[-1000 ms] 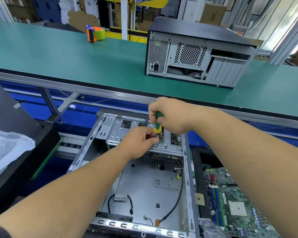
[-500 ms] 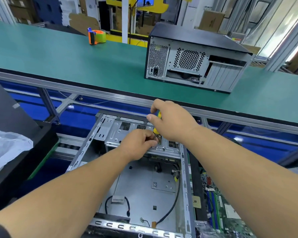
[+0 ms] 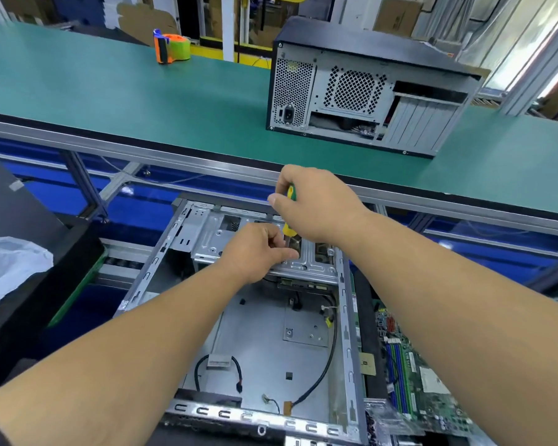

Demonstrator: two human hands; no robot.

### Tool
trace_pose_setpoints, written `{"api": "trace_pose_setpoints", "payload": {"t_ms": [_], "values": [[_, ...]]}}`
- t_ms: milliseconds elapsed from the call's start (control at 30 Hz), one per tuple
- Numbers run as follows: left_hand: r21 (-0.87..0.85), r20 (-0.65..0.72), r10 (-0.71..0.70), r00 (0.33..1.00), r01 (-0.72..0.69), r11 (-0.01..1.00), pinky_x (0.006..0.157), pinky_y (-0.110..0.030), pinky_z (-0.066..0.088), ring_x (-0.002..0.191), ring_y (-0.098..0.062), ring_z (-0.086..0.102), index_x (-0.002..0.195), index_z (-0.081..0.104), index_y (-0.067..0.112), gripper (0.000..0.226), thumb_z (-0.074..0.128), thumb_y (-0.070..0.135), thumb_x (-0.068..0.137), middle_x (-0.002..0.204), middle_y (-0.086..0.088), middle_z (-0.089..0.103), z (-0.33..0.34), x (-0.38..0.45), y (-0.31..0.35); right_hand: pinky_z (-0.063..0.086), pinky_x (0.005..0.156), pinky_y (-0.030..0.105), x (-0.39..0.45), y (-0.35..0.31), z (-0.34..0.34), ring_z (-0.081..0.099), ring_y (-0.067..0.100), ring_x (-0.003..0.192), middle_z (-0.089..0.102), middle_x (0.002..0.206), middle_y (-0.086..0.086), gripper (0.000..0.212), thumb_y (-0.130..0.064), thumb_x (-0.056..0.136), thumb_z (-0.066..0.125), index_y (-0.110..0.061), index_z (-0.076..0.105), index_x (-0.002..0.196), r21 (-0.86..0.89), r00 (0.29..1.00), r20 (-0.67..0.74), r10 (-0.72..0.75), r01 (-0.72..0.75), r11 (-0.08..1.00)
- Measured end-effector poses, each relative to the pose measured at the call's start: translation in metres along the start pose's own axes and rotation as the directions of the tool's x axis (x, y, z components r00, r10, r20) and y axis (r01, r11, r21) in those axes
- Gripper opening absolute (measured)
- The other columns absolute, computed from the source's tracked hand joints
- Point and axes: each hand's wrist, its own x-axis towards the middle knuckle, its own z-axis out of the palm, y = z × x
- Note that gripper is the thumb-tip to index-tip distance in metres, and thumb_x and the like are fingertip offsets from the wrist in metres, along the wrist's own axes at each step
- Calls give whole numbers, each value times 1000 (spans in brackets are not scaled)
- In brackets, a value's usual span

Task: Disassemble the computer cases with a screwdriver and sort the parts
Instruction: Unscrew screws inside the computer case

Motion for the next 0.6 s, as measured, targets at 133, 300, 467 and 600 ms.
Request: {"api": "trace_pose_setpoints", "payload": {"t_ms": [133,300,467,600], "values": [[50,44,83,996,-85,995,73,-36,58,73,-4,66,72,64,35,21,78,37,88,81,21,71,-1,-5,-1,38,62,36,3,1,5,56,22,80,55,77,-9,25,-49,100,55,-25,55,96,-37,1000,-21,-3,2,999],[89,4,86,996,-86,992,67,-38,56,64,-15,60,67,56,25,35,80,41,87,71,13,67,1,-4,-2,38,60,36,5,-2,2,53,30,77,43,71,-5,35,-57,102,41,-22,47,102,-198,991,-59,124,-133,971],[144,-3,93,996,-92,985,61,-32,54,61,-6,58,73,59,31,29,78,50,84,70,16,66,2,-5,-4,39,61,34,11,-4,-20,58,24,83,57,86,-4,15,-39,98,49,-25,54,99,-263,983,179,28,20,965],[79,56,126,990,-130,988,79,-44,60,80,-10,70,77,66,46,18,75,37,89,88,20,73,-2,-8,-2,35,57,30,11,-10,-33,55,18,80,55,95,-4,11,-18,90,54,-24,58,99,-87,931,365,-8,42,995]]}}
